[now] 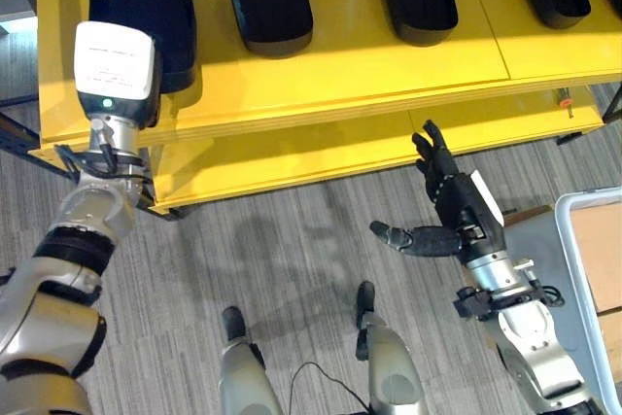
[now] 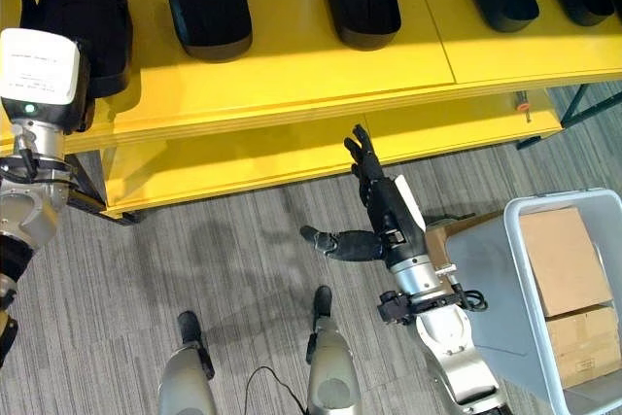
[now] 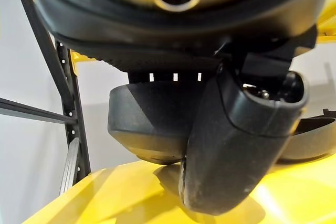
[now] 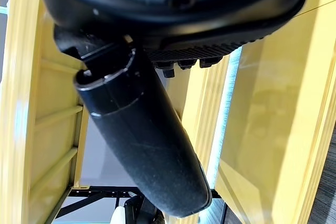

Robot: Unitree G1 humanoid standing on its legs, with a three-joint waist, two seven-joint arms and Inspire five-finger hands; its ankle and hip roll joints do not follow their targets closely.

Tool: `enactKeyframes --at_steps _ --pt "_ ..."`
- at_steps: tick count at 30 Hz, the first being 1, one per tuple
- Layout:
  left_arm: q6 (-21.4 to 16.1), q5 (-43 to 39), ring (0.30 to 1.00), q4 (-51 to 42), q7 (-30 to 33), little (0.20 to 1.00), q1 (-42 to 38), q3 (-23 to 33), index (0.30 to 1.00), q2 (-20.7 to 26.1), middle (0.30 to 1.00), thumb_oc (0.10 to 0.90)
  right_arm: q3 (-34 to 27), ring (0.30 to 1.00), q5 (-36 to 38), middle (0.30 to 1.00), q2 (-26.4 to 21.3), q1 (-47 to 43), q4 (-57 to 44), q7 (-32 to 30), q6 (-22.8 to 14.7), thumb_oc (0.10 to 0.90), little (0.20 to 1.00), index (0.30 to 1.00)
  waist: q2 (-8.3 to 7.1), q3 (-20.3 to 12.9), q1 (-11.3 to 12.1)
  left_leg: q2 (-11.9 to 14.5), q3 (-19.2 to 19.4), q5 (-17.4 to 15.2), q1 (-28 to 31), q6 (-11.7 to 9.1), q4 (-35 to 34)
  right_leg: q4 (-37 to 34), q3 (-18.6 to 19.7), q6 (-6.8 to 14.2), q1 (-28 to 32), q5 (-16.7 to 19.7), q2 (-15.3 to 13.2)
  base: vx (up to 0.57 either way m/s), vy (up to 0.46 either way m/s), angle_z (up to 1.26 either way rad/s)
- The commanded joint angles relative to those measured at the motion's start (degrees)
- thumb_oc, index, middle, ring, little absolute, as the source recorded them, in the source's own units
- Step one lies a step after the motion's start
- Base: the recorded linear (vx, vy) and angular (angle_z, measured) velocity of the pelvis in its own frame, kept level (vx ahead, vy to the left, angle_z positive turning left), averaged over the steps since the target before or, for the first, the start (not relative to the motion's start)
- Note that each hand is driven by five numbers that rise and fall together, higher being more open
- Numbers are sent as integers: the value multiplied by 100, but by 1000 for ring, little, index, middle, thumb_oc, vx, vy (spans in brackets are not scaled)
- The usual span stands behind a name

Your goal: Move parts from the plastic box to the shelf.

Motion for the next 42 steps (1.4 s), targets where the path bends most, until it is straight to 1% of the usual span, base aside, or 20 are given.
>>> enactKeyframes --at_steps 1,4,5,13,16,17,19,24,33,42 --pt "-15 -41 300 193 -57 300 -560 -2 300 630 300 400 -357 1000 219 1000 -152 -268 -813 -50 -769 900 1000 1000 -170 -486 -91 61 55 -7 -315 170 279 525 100 476 166 -370 -659 1 26 4" --pt "-34 -70 300 211 -108 300 -596 -56 300 679 300 400 -357 1000 238 1000 -174 -252 -824 -30 -771 900 1000 1000 -181 -473 -79 54 48 -18 -381 176 325 507 98 480 145 -348 -671 -1 14 4" --pt "-31 -136 300 335 -166 300 -613 -46 300 720 300 400 -376 1000 249 1000 -188 -217 -834 -9 -761 900 1000 1000 -208 -463 -69 46 39 -36 -440 193 379 484 99 483 135 -319 -677 0 0 0" --pt "-21 -631 300 835 -277 300 -859 -39 300 611 300 400 -349 1000 287 1000 -229 -151 -844 47 -716 900 1000 1000 -282 -477 -63 22 10 -68 -595 224 474 407 62 486 130 -241 -716 4 5 0" --pt "-6 -611 300 916 -289 300 -889 -104 300 635 300 400 -364 1000 297 1000 -241 -143 -846 63 -713 900 1000 1000 -305 -482 -54 15 4 -78 -629 232 493 385 56 486 124 -220 -717 0 0 0" --pt "2 -641 300 1090 -336 300 -936 -142 300 645 300 400 -379 1000 338 1000 -255 -128 -864 84 -712 900 1000 1000 -333 -489 -58 21 -7 -87 -689 241 536 357 55 486 121 -187 -718 0 0 0" --pt "4 -671 300 1172 -359 300 -953 -159 300 642 300 400 -377 1000 334 1000 -261 -125 -867 85 -713 900 1000 1000 -331 -479 -48 42 -9 -129 -701 235 592 358 54 486 137 -202 -703 0 0 0" --pt "-4 -775 300 1351 -447 300 -1137 -291 300 643 300 400 -411 1000 347 1000 -284 -80 -883 88 -701 900 1000 1000 -364 -502 -53 23 -27 -172 -829 265 689 264 46 486 118 -109 -710 0 0 0" --pt "-24 -847 300 1520 -481 300 -1349 -439 300 647 300 400 -514 1000 332 1000 -328 38 -920 84 -700 900 1000 1000 -380 -554 -93 -15 -42 -247 -1066 316 881 229 51 486 42 -21 -760 9 18 0" --pt "-76 -994 300 1772 -568 300 -1547 -544 300 597 300 400 -637 1000 302 1000 -374 140 -959 83 -699 900 1000 1000 -332 -592 -162 -28 -18 -304 -1303 346 1062 132 43 486 -15 111 -803 4 14 0"
